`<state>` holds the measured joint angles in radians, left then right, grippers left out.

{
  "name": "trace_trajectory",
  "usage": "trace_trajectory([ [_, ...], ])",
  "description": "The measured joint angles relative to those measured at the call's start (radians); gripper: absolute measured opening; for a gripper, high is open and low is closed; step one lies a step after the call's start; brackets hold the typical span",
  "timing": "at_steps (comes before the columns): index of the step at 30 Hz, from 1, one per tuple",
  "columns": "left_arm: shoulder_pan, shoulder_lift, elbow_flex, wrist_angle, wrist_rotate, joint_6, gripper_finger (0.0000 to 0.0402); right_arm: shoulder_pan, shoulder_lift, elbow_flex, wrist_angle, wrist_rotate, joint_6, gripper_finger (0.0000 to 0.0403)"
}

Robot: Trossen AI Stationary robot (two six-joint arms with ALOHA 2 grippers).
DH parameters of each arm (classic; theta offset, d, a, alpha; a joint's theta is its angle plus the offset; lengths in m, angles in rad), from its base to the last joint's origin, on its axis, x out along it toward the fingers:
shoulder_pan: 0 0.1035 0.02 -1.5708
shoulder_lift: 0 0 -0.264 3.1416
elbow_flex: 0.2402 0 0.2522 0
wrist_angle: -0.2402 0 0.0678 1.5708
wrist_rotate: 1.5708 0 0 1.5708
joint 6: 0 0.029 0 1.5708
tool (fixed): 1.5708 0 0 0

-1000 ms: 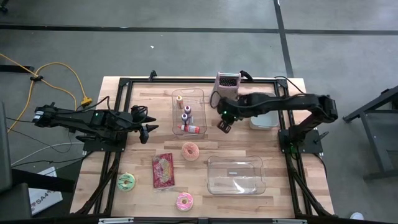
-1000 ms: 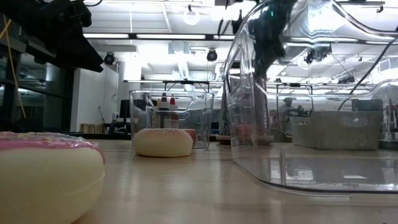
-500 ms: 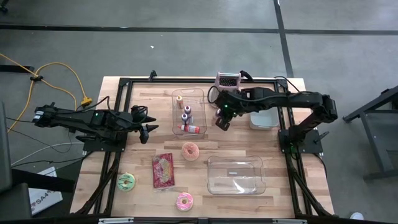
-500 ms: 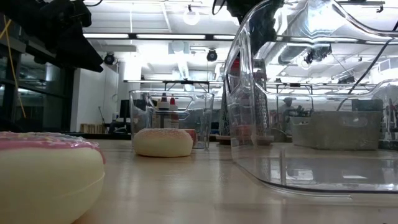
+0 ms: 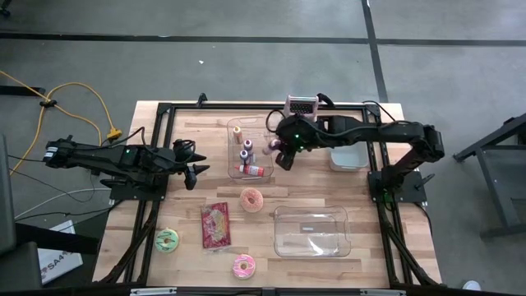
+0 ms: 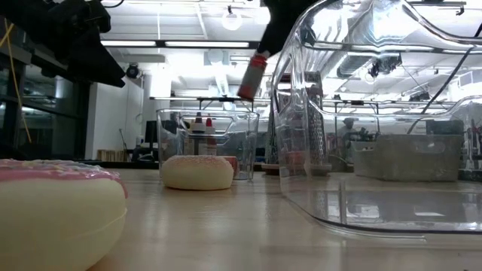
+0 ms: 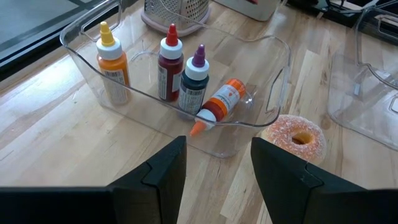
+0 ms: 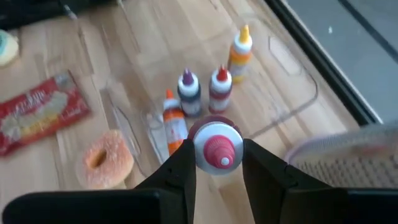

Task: Pick & Place Food Item
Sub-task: Put the red food coloring bottle into the top transparent bin

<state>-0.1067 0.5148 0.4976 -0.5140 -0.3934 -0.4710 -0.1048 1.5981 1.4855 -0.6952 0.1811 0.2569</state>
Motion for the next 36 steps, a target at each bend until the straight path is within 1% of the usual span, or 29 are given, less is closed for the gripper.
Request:
trace_trajectory([
  [7, 0.0, 0.0, 0.0, 0.001, 0.0, 0.0, 0.0174, -0.015, 0.07, -0.002, 0.071, -0.049, -0.023, 0.0093],
  [17, 0.0, 0.0, 0.0, 0.003, 0.0, 0.0, 0.0174, -0.044, 0.18, -0.001, 0.107, -0.064, -0.047, 0.0093],
  [25, 0.0, 0.0, 0.0, 0.003, 0.0, 0.0, 0.0174, -0.086, 0.269, -0.001, 0.151, -0.147, -0.053, 0.0093],
  [27, 0.0, 0.0, 0.0, 0.003, 0.0, 0.0, 0.0174, -0.094, 0.281, -0.001, 0.151, -0.165, -0.053, 0.0093],
  [36, 0.0, 0.0, 0.0, 0.003, 0.0, 0.0, 0.0174, -0.107, 0.292, -0.001, 0.141, -0.16, -0.086, 0.0094],
])
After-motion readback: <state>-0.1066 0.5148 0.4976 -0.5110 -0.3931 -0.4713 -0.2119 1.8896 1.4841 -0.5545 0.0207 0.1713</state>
